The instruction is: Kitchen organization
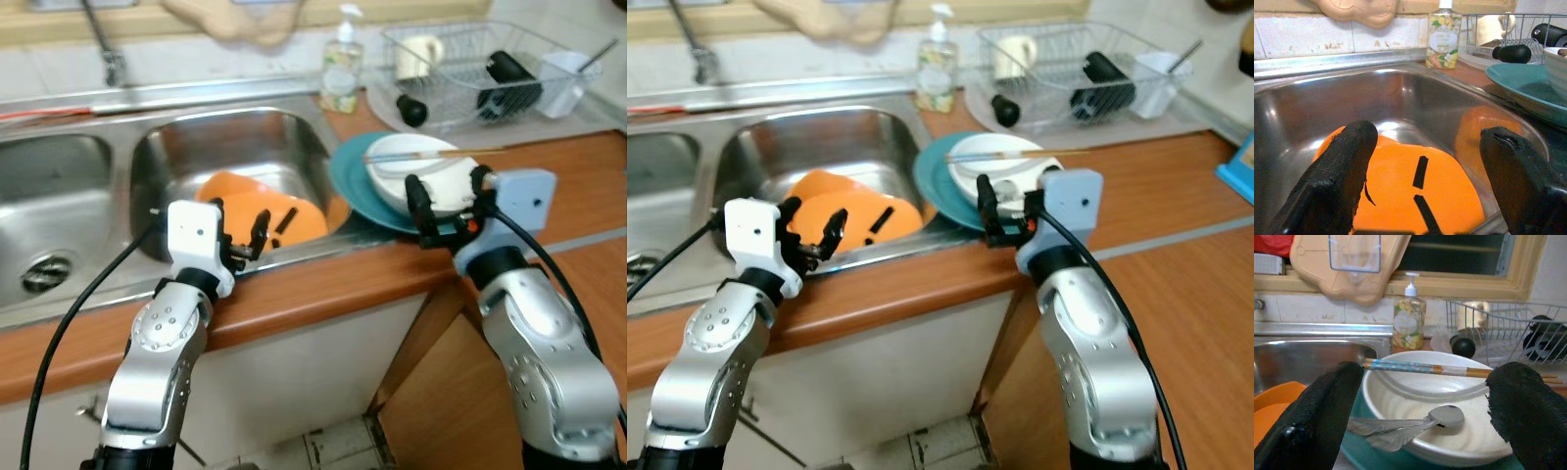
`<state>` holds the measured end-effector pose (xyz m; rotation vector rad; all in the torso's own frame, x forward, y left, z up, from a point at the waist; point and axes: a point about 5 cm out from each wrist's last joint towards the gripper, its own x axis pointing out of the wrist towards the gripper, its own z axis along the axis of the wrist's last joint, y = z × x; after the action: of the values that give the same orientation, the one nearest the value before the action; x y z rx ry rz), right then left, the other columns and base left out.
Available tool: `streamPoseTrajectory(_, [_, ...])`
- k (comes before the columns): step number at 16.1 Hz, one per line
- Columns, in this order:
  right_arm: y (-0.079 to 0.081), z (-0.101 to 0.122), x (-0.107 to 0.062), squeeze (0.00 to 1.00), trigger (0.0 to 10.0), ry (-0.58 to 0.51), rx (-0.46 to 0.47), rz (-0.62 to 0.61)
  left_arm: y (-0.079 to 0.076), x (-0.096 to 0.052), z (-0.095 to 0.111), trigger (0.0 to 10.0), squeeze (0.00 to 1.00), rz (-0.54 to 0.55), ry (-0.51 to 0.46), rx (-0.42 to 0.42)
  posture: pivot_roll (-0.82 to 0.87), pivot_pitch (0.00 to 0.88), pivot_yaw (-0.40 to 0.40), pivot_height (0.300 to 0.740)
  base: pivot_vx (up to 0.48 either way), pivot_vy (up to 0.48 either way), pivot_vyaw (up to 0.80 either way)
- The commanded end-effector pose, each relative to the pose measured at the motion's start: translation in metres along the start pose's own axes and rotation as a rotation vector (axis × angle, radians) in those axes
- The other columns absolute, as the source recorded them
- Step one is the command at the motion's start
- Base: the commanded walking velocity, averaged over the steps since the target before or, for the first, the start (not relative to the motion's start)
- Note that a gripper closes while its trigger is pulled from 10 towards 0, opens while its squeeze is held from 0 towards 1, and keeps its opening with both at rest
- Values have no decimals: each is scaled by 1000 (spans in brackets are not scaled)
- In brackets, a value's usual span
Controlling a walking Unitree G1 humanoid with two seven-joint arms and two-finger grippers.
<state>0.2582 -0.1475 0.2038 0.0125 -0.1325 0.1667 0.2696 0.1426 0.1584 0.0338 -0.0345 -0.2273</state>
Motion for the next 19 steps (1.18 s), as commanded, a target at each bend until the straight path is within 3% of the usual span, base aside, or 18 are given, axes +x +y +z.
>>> streamPoseTrajectory(1, [-4,0,-4,0,10000,5,-6,-18,-3,0,-2,10000,0,-5,8,4,-131,0,14,740,0,0,0])
streamPoseTrajectory(5, [-2,-2,-9,0,10000,12,6,-21,2,2,1,10000,0,23,-23,38,-135,0,22,740,0,0,0])
streamPoseTrajectory(11, [-2,1,-8,0,10000,-2,5,-5,5,2,7,10000,0,15,-62,14,-138,0,27,740,0,0,0])
streamPoseTrajectory(19, [-2,6,-2,0,10000,-20,-5,26,5,1,7,10000,0,20,-67,7,-129,0,7,740,266,0,0])
